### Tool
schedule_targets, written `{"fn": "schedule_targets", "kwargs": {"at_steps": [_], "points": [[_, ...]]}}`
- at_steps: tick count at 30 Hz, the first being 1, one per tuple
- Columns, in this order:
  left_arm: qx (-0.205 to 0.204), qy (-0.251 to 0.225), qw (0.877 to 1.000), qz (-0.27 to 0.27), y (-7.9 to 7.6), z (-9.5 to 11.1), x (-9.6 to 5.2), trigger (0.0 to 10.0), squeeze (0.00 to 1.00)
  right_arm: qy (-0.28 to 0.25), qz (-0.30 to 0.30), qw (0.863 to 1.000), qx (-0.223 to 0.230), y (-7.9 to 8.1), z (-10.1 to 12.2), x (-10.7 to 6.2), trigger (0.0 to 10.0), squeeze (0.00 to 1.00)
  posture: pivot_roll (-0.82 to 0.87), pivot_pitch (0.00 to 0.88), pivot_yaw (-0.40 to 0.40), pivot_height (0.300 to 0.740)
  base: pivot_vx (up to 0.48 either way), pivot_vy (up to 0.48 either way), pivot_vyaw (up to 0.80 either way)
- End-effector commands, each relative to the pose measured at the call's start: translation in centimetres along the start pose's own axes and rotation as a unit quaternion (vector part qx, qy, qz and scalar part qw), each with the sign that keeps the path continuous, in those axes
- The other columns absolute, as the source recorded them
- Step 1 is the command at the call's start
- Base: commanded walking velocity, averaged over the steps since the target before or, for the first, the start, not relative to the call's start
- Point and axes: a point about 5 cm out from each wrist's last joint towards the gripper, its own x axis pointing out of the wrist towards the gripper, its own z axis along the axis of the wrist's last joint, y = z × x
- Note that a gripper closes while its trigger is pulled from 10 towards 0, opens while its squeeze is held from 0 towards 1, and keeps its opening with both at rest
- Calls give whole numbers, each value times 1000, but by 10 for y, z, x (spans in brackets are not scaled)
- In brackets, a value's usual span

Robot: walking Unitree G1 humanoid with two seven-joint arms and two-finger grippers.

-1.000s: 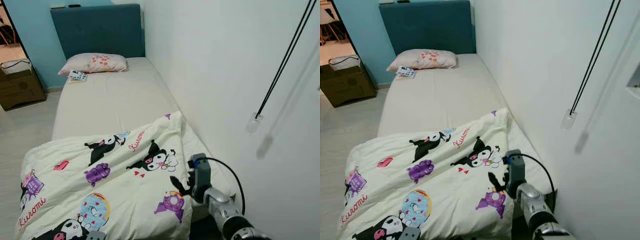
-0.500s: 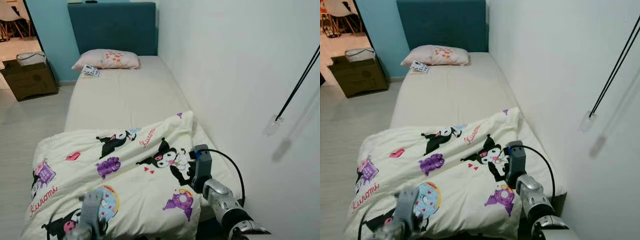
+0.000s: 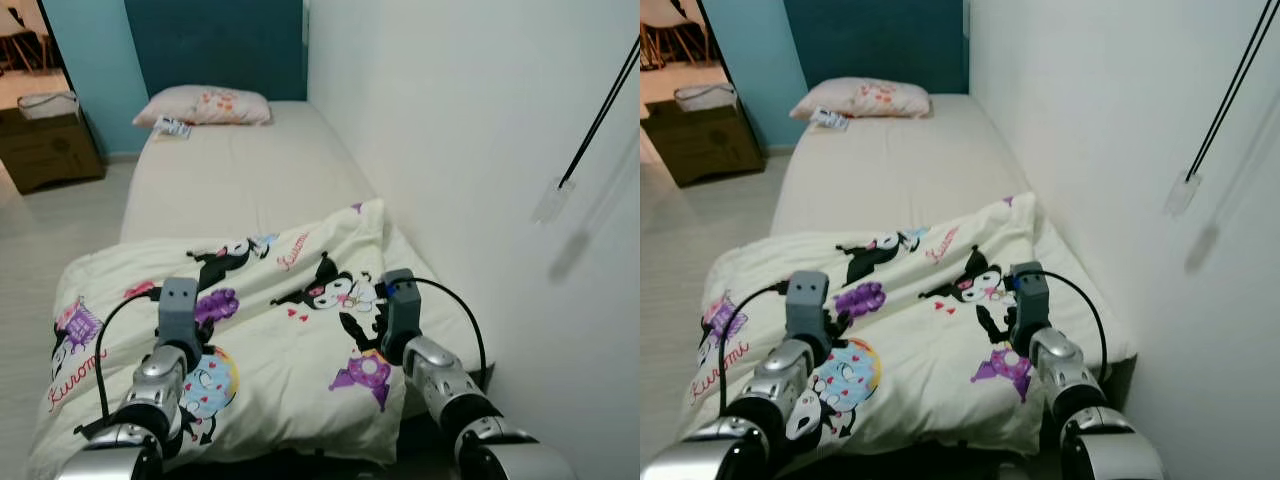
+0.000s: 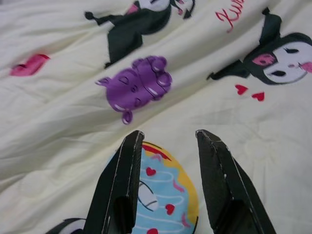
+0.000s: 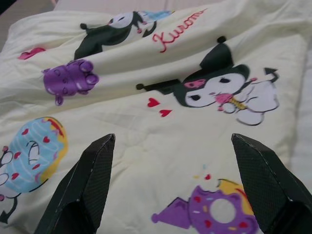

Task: Clean up the room

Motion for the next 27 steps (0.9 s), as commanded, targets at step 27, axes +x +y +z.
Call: {"fn": "schedule_targets", "kwargs": {"at_steps": [27], "points": [[9,-75,995,-61,-23,9,-6,10000,0,-54,-29,998,-9,2,79,21,10000,0,-26,79,-43,538,0,0,0]]}}
